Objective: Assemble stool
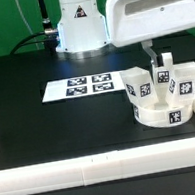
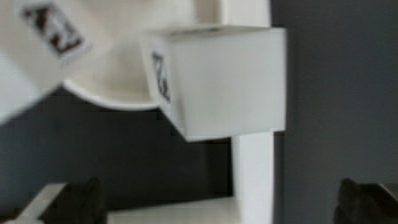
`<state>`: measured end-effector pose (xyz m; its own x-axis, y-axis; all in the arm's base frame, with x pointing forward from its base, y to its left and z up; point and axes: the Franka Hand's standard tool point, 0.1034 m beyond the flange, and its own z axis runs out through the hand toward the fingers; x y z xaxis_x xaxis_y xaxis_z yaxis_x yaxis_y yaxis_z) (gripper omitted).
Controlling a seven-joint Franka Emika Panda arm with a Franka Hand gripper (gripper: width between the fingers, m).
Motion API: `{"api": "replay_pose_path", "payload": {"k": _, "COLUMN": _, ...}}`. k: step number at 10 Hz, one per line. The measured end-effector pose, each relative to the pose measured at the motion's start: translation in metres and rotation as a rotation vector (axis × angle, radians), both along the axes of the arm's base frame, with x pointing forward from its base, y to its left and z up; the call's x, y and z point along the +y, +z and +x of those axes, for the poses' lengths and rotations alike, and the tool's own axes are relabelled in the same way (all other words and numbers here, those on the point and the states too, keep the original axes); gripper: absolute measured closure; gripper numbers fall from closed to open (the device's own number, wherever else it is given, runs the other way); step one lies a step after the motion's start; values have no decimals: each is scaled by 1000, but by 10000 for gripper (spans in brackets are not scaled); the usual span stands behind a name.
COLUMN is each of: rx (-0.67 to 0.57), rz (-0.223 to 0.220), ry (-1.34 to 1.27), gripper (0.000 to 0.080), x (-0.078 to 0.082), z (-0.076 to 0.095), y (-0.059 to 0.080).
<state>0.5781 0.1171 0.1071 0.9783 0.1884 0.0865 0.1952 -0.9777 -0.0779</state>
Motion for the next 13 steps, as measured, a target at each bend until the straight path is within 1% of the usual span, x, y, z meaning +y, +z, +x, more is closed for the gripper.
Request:
{"api": "replay_pose_path", "payload": {"k": 1, "rx": 39, "rz": -23, "ry": 132, "gripper": 150, "x": 5, "z": -5, "y": -4}}
{"api": "replay_pose_path", "payload": {"k": 2, "rx": 69, "rz": -43, "ry": 246, "gripper": 150, "x": 12, "z": -6, "y": -5}}
{"api": "replay_pose_path", "payload": {"k": 3, "rx": 65, "rz": -41, "ry": 271, "gripper": 150, "x": 17, "z": -6, "y": -2}}
{"api": "replay_pose_path", "payload": {"k": 4, "rx": 64, "rz": -48, "ry": 319, "gripper": 150, "x": 14, "z": -8, "y": -2}}
{"api": "replay_pose_path", "payload": {"k": 8, "rx": 47, "rz": -76, "ry": 540, "gripper": 150, "x": 5, "z": -7, "y": -4}}
{"api": "replay_pose_path", "payload": {"k": 9, "rx": 37, "rz": -92, "ry": 704, "gripper": 150, "x": -1, "z": -10, "y": -8}}
{"api": "replay_pose_path", "payload": {"k": 10, "rx": 48, "rz": -96, "ry": 794, "gripper": 150, "x": -5, "z": -13, "y": -12}}
{"api": "replay_pose_path", "payload": {"k": 13, "rx": 50, "rz": -136, "ry": 1009, "gripper": 150, "x": -7, "z": -13, "y": -16}}
